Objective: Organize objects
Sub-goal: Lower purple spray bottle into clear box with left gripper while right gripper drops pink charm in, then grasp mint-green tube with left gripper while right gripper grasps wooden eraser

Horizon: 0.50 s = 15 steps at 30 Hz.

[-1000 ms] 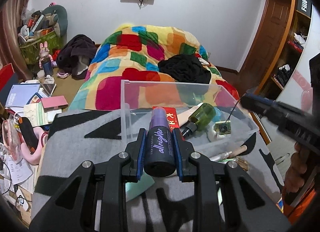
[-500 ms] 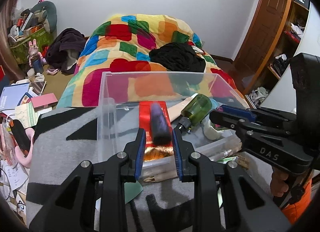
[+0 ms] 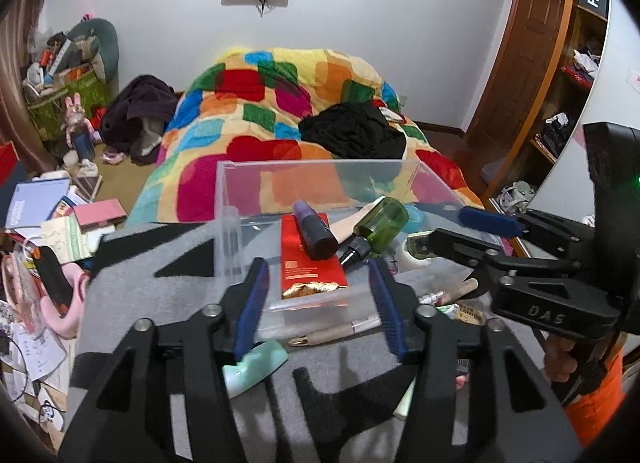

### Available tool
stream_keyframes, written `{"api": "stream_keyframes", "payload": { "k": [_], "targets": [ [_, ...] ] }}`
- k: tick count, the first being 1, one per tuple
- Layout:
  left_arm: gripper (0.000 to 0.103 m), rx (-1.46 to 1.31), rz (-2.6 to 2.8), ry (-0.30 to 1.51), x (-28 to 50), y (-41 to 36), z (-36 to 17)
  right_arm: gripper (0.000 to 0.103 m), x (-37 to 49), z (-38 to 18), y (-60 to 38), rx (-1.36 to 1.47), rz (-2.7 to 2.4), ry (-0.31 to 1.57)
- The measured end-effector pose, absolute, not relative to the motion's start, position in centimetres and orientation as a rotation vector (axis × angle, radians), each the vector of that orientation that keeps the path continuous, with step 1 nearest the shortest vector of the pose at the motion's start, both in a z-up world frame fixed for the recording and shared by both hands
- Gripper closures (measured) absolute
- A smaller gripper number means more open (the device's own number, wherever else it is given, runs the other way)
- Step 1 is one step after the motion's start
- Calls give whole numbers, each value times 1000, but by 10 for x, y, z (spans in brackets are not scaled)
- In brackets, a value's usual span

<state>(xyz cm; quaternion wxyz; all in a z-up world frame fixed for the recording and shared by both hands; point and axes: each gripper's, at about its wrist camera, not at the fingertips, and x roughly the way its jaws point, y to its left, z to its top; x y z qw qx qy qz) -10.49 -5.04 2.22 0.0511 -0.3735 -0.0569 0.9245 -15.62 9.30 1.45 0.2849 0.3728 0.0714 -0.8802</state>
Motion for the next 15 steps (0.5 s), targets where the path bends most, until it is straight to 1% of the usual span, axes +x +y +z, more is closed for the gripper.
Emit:
{"api": "stream_keyframes", "payload": {
  "k": [2,3,5,7,8,15],
  "targets": [
    [38,-1124,2836,-156,-97,-53,25,47,-148,20,99,968,-2380,199],
    [36,-1125,2847,-148,-93,-56,26,44,-144,22,103,955,-2391,204],
    [28,-1134,2860,-144,-88,-60,24,40,-137,26,110,934,-2414,214],
    [27,-1169,2853,-151,-83,-66,17,32,-131,27,118,925,-2438,221],
    [27,-1187,2851,-150,-80,-68,13,31,-129,27,122,923,-2450,222],
    [27,-1405,2790,-139,-73,-87,-37,31,-117,4,156,1005,-2497,236]
  ]
}}
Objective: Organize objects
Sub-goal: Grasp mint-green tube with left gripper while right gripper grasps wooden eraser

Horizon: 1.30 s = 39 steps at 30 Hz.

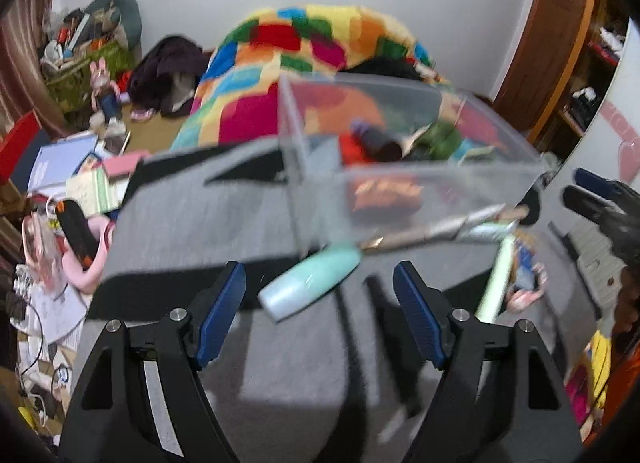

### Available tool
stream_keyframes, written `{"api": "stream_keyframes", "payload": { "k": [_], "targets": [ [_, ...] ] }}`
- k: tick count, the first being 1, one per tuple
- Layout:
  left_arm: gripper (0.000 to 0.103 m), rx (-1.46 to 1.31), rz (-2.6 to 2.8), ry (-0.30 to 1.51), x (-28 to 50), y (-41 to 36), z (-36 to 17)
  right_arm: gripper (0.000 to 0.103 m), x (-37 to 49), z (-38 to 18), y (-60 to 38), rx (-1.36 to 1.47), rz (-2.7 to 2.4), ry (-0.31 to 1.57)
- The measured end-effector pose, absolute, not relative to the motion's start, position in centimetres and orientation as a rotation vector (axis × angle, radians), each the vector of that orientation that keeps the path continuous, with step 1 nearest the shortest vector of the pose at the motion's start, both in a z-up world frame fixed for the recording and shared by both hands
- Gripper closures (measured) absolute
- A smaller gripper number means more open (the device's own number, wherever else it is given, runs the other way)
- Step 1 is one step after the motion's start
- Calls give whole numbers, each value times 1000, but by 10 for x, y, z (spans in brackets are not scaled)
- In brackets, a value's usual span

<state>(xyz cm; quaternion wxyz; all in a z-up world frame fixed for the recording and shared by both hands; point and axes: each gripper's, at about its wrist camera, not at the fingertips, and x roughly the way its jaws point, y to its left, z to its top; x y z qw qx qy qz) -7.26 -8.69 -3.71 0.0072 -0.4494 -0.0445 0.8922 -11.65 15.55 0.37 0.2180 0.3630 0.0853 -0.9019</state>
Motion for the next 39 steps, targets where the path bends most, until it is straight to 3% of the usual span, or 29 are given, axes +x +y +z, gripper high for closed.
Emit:
{"api": "stream_keyframes", "payload": {
  "k": [8,12,19,25,39],
  "targets": [
    [27,-1489,2700,-217,-91,-97,-58,34,-117,-43,175,1158,-2461,263],
    [28,-1497,2702,-170,-95,-89,-59,49,-121,-56,170,1190,-2400,297],
    [60,-1488,2684,-87,-86,-74,-63,76,-122,-66,154,1199,-2312,332],
    [79,-1400,2646,-103,-61,-65,-60,77,-119,-66,160,1203,-2311,286],
    [75,-1406,2672,-66,-51,-51,-59,77,-98,-63,183,1217,-2363,314]
  ]
}}
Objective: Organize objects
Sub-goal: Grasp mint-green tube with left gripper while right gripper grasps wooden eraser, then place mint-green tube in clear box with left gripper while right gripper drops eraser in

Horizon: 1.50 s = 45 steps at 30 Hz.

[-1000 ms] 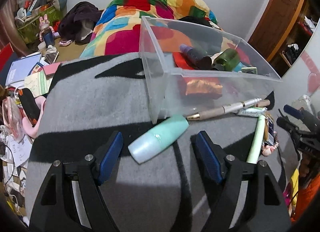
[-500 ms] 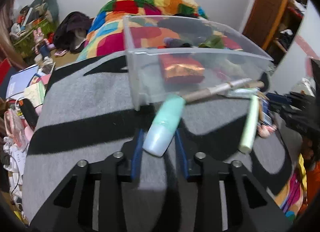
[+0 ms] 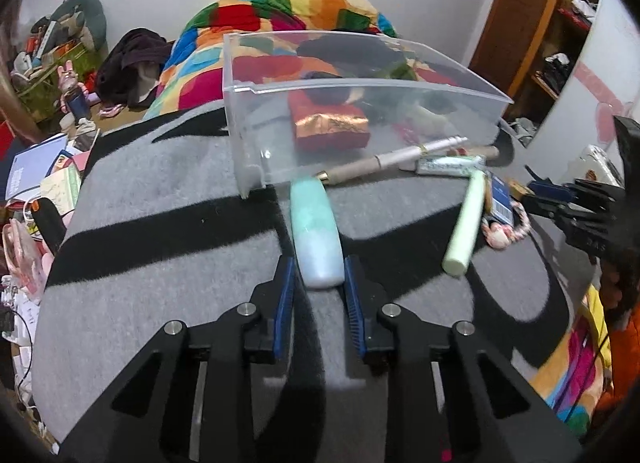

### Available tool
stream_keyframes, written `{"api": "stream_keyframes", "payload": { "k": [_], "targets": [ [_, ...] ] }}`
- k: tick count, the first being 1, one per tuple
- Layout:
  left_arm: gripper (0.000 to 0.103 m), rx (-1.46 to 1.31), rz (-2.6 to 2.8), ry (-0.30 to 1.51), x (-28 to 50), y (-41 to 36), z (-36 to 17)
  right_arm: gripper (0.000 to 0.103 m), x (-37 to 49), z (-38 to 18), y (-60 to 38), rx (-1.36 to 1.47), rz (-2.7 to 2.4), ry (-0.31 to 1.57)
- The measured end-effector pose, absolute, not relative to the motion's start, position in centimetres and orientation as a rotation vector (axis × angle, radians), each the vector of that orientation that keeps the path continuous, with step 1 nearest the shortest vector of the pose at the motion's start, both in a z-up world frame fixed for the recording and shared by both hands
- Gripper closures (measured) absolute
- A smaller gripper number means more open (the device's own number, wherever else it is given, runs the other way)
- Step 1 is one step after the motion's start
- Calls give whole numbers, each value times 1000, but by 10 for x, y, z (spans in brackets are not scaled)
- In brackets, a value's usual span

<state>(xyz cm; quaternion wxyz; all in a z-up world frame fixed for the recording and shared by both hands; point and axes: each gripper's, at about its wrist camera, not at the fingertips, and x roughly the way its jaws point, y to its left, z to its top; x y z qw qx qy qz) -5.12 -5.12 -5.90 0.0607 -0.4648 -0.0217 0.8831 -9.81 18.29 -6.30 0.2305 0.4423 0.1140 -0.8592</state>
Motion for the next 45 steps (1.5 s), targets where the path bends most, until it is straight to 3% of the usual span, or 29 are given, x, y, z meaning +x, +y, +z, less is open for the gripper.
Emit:
{"api": "stream_keyframes", "payload": {
  "k": [4,12,13,25,45],
  "targets": [
    [70,-1412,2712,-6,-61,-44,-61,77,-107,-64,179,1230,-2377,325],
    [74,-1377,2764,128,-67,-27,-62,79,-108,-66,181,1222,-2381,271],
    [79,-1373,2760,129,-65,-27,-62,79,-106,-65,183,1221,-2384,258],
    [79,-1278,2782,92,-45,-26,-36,80,-101,-31,194,1128,-2436,83],
    [79,-1019,2868,21,-81,-26,27,80,-133,30,150,940,-2494,36]
  ]
}}
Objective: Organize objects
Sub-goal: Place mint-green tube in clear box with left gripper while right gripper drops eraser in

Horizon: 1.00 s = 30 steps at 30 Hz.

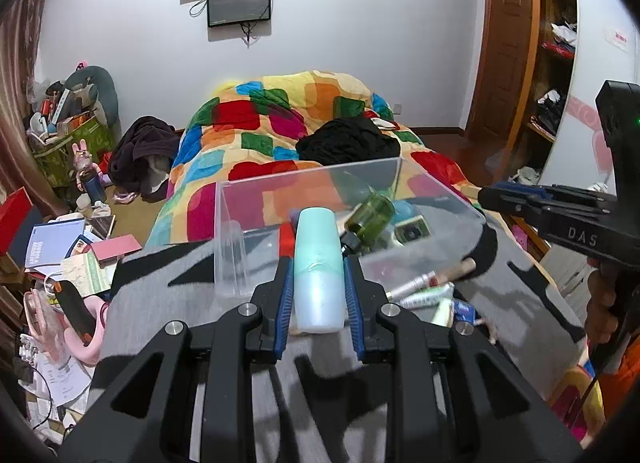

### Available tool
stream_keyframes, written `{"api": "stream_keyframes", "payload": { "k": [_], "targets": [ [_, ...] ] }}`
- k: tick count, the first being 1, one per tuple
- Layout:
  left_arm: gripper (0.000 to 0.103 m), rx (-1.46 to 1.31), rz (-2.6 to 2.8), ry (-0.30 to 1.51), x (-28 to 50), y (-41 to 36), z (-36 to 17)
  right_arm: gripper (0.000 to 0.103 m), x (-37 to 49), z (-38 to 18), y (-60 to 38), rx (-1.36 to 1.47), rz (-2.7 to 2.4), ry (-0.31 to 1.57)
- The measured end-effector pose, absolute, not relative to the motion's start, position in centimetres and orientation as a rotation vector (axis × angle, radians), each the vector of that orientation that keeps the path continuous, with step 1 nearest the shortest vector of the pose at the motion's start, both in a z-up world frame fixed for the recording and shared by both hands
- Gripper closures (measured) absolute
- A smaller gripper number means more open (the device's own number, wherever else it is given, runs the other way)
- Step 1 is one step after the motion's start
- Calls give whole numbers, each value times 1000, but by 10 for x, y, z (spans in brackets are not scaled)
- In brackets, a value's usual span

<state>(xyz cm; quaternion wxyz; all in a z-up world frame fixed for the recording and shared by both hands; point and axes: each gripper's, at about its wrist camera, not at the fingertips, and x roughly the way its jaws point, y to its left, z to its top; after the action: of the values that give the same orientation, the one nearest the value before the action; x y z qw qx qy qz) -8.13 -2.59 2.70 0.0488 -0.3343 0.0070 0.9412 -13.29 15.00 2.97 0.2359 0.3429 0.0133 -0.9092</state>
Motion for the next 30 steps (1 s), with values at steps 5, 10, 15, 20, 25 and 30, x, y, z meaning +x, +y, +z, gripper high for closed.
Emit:
{"api": "stream_keyframes", "payload": {
  "k": [5,10,15,20,25,30],
  "targets": [
    [79,-1074,2856,-40,-105,-35,23,80,-153,25,132,978,-2465,24],
    [79,-1153,2829,-102,-129,-42,12,80,-171,10,117,1047,-2413,12],
    [79,-1199,2816,-116,-141,-43,1,80,-182,-5,101,1098,-2375,50],
    [79,-1234,2797,-137,-148,-44,-7,80,-187,-16,88,1124,-2348,106],
    [79,-1249,2788,-131,-150,-42,-10,80,-186,-21,84,1129,-2335,132],
    [78,-1234,2796,-121,-145,-40,-4,79,-182,-16,86,1122,-2317,142]
  ]
}}
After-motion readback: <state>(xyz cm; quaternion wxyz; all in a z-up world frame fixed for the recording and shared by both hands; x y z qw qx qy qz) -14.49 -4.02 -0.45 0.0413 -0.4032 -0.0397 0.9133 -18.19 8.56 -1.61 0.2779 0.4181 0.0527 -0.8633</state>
